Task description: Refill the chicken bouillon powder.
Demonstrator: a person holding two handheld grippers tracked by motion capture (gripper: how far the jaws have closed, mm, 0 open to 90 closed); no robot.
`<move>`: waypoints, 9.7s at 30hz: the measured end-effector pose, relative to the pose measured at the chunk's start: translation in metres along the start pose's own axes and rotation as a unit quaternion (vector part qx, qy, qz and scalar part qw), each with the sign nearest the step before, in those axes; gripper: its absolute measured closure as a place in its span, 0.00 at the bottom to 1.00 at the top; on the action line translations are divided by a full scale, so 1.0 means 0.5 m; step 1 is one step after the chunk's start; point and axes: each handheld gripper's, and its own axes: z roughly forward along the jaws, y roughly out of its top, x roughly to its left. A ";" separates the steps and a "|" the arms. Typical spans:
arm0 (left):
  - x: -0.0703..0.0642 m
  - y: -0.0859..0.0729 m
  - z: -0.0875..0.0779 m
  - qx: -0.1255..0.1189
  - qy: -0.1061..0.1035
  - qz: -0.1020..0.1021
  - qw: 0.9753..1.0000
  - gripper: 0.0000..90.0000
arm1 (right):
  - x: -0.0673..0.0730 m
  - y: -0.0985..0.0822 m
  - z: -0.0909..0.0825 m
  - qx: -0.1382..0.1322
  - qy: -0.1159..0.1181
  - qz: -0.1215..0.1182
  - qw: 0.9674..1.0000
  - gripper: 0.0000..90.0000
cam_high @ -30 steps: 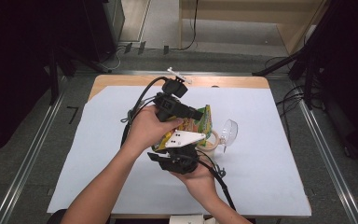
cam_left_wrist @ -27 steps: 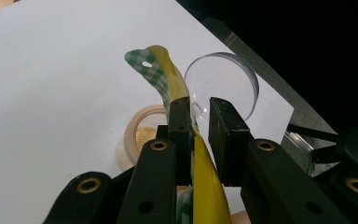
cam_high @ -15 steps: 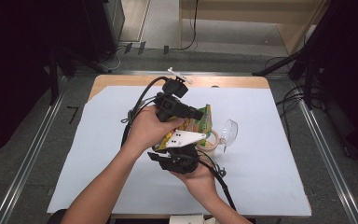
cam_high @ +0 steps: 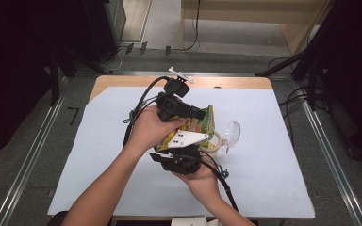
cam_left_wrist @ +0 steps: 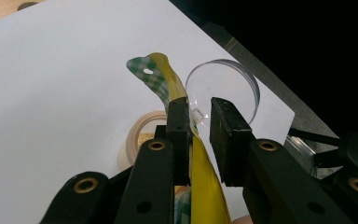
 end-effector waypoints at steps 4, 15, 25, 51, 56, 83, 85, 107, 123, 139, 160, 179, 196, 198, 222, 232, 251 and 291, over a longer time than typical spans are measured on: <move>-0.001 0.000 -0.001 -0.001 0.002 0.000 1.000 0.87 | 0.001 0.000 -0.001 0.001 0.001 0.001 1.000 0.80; -0.004 0.000 -0.002 -0.002 0.003 0.002 1.000 0.87 | 0.003 0.001 -0.001 -0.001 0.001 0.000 1.000 0.80; -0.004 0.000 -0.001 0.000 0.003 0.004 1.000 0.87 | 0.002 0.001 -0.001 0.000 0.002 0.001 1.000 0.80; -0.005 0.000 0.000 0.001 0.001 0.003 1.000 0.87 | 0.002 0.000 -0.001 -0.001 0.000 0.001 1.000 0.80; -0.007 0.000 -0.002 -0.001 0.003 0.005 1.000 0.87 | 0.003 0.001 -0.002 -0.001 0.002 0.003 1.000 0.80; -0.018 0.001 -0.005 -0.003 0.010 0.012 1.000 0.88 | 0.002 -0.001 -0.003 -0.012 0.003 -0.002 1.000 0.81; -0.016 0.001 -0.003 -0.003 0.008 0.011 1.000 0.88 | 0.002 -0.001 -0.003 -0.010 0.003 -0.001 1.000 0.81; 0.016 0.019 0.012 0.006 -0.003 -0.010 1.000 0.87 | -0.023 0.012 -0.001 0.018 0.007 0.012 1.000 0.78; 0.040 0.035 0.019 0.031 -0.023 -0.042 0.998 0.88 | -0.025 0.024 -0.005 0.025 0.002 0.008 1.000 0.80; 0.026 0.027 0.016 0.039 -0.016 -0.033 0.999 0.87 | -0.015 0.016 -0.007 0.016 -0.002 0.006 1.000 0.80; 0.018 0.007 0.013 0.045 -0.019 -0.027 0.998 0.87 | -0.009 -0.002 -0.002 0.015 0.004 0.001 1.000 0.76; 0.025 -0.039 0.001 0.046 -0.032 -0.007 0.998 0.88 | 0.002 -0.037 0.018 0.018 0.038 -0.002 0.999 0.55; 0.037 -0.077 -0.013 0.059 -0.012 0.010 0.998 0.97 | -0.003 -0.066 0.031 0.039 0.042 0.005 0.998 0.52; 0.040 -0.082 -0.016 0.057 -0.008 0.010 0.998 0.97 | -0.005 -0.069 0.032 0.042 0.038 0.006 0.998 0.52; 0.072 -0.126 -0.032 0.066 -0.016 -0.001 0.998 0.97 | -0.029 -0.096 0.040 0.059 0.020 0.007 0.998 0.51; 0.076 -0.132 -0.007 0.069 -0.037 0.019 0.997 0.94 | -0.034 -0.102 0.045 0.078 0.003 -0.012 0.997 0.56; 0.097 -0.137 -0.017 0.063 -0.031 0.015 0.997 0.99 | -0.040 -0.108 0.046 0.078 -0.003 -0.009 0.997 0.53; 0.238 -0.175 -0.090 -0.073 0.027 -0.064 0.995 0.93 | -0.039 -0.093 -0.053 0.039 0.006 0.016 0.999 0.50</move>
